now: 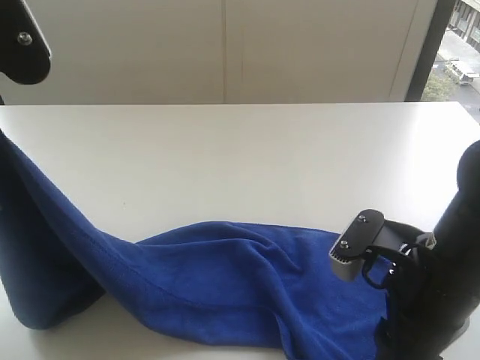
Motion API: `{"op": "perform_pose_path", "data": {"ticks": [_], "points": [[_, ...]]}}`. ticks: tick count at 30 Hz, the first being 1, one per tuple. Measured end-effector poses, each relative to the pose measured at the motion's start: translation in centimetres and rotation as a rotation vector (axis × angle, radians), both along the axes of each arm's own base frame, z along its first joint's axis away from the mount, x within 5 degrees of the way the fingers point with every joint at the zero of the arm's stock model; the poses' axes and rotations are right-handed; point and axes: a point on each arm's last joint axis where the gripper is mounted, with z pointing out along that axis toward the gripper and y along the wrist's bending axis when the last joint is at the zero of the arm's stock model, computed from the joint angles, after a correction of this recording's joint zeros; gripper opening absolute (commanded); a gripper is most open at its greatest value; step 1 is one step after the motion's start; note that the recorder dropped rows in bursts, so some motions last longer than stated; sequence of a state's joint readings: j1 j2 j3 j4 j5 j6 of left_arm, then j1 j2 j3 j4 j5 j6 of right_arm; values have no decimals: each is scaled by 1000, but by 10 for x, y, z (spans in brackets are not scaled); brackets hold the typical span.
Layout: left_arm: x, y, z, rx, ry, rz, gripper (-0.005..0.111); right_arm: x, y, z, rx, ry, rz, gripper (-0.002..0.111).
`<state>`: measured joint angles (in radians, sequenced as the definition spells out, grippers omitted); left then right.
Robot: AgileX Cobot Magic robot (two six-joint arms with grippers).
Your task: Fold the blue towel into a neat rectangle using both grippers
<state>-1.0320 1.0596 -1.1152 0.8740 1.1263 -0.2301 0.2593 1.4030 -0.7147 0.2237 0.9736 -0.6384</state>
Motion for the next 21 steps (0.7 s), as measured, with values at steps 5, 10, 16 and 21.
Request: {"op": "perform_pose_path", "data": {"ticks": [5,10,16,21], "points": [[0,0,-1,-4,7,-1,0,7,2,-26,-36,116,-7,58],[-1,0,-10,26,24,-2,0,11,2,-43,-55,178,-9,58],[-1,1,-21,57,50,-3,0,12,3,-45,-49,178,-16,54],[-2,1,-23,62,55,-4,0,14,-2,-44,-116,173,-88,54]]}}
